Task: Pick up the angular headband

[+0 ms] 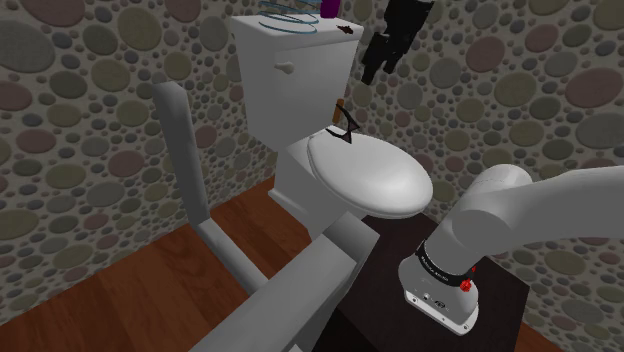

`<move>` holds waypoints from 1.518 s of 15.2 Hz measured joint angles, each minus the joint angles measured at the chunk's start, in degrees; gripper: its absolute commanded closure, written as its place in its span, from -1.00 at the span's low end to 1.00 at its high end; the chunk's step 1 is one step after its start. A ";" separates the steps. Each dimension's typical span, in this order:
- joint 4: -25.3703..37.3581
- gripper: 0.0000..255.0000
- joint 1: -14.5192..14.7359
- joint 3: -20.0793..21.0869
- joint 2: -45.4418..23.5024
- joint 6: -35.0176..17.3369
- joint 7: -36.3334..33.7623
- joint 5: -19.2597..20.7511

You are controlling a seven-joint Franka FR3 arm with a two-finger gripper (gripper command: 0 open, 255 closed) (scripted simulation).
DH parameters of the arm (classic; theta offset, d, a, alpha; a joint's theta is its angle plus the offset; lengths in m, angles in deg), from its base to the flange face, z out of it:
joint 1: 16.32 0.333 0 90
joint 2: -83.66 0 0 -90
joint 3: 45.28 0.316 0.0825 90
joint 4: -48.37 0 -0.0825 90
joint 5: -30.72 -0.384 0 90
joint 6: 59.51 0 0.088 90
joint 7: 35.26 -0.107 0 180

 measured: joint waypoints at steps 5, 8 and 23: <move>-2.17 -1.00 -0.95 -2.94 -2.39 -4.66 2.77 1.42; -3.91 -1.00 -1.77 -5.59 -5.14 -9.32 5.19 2.54; -1.63 -1.00 -4.30 -19.50 -28.10 -30.75 19.85 2.84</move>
